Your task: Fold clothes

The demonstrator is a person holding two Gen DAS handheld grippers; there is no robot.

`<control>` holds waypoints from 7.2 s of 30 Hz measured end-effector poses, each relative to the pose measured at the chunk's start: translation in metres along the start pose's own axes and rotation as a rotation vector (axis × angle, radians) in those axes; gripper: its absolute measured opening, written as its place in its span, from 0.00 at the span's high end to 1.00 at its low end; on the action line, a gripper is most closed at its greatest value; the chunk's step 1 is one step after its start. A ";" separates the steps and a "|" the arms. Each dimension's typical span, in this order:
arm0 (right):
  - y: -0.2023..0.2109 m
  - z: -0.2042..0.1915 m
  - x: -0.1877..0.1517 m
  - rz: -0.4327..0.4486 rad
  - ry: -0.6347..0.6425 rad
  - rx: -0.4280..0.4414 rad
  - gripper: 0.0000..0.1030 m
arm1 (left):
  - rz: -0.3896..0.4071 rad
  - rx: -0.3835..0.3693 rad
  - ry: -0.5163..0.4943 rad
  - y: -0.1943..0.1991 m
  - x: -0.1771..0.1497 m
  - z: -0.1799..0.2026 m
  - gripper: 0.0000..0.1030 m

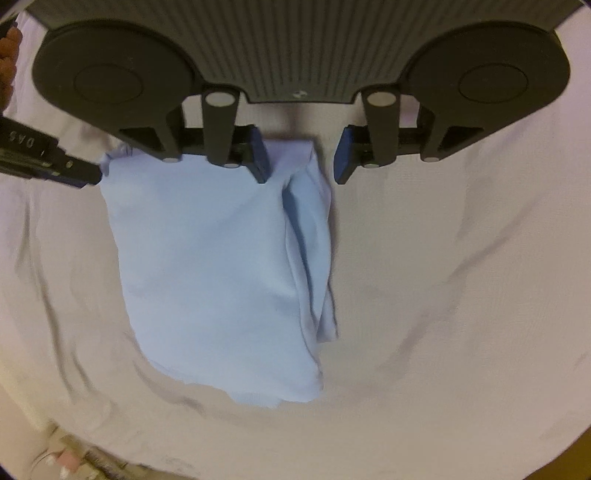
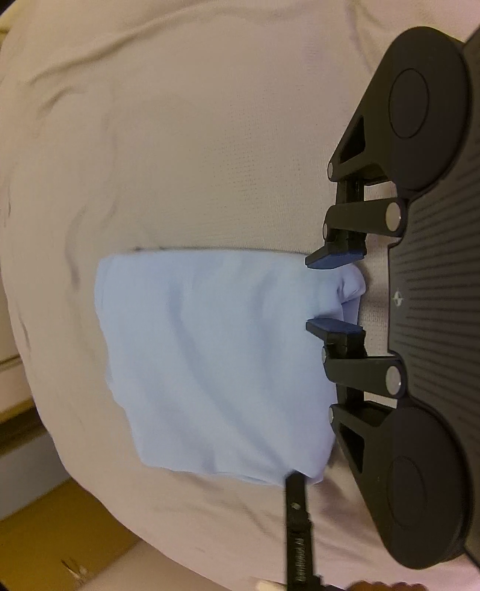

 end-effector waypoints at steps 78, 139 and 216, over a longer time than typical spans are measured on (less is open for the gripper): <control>-0.066 0.060 0.053 -0.019 -0.490 0.424 0.32 | 0.006 -0.600 0.452 -0.072 0.073 -0.059 0.10; 0.113 -0.346 -0.064 -0.009 -0.174 0.786 0.76 | 0.319 -0.374 0.485 0.281 -0.111 -0.325 0.82; -0.029 -0.657 -0.113 0.187 0.390 0.299 0.79 | 0.343 -0.014 0.150 0.238 -0.075 -0.604 0.84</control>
Point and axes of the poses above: each gripper's, at about its wrist camera, not at the fingertips, and y roughly against the way its jaws point, z to its right, x to its top, the point moved 10 cm from there along -y, roughly the way its jaws point, and after that the axes turned 3 degrees about -z, right-handed, at the moved point
